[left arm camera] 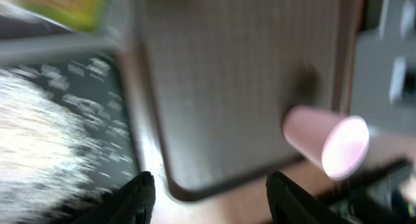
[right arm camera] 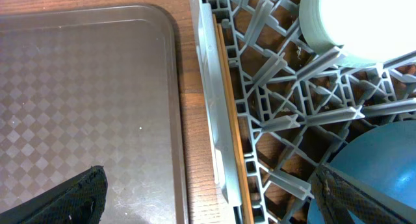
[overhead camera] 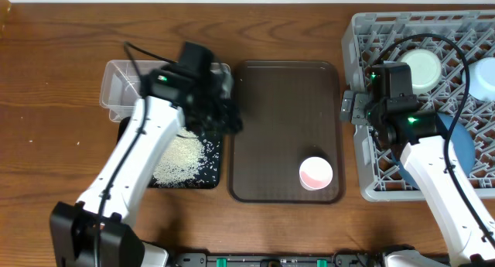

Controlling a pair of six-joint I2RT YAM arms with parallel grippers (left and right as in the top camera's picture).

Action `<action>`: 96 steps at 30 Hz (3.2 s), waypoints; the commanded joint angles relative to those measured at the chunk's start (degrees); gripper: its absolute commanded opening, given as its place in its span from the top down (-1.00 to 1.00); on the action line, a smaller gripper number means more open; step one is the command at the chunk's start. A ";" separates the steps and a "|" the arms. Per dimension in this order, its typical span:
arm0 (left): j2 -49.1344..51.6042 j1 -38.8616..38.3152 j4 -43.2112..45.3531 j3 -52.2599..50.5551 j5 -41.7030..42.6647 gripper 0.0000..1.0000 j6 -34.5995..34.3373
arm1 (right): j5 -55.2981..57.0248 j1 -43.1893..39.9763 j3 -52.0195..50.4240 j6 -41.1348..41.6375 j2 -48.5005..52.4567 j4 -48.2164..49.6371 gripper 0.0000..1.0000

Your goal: Sort waste into correct bins and load items into the dishwasher rack

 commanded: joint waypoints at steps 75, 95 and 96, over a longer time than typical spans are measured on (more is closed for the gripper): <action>10.25 -30.80 25.86 -11.72 -9.57 0.03 -11.21 | 0.13 -0.42 0.50 0.74 0.15 -0.07 -0.98; 2.05 -21.38 26.25 -11.52 -4.15 0.63 -8.92 | -5.29 -0.33 0.50 0.70 0.15 0.04 -0.99; 0.81 -19.93 26.25 -11.52 -2.29 0.63 -8.50 | -6.12 -0.33 0.50 0.68 0.15 0.15 -0.99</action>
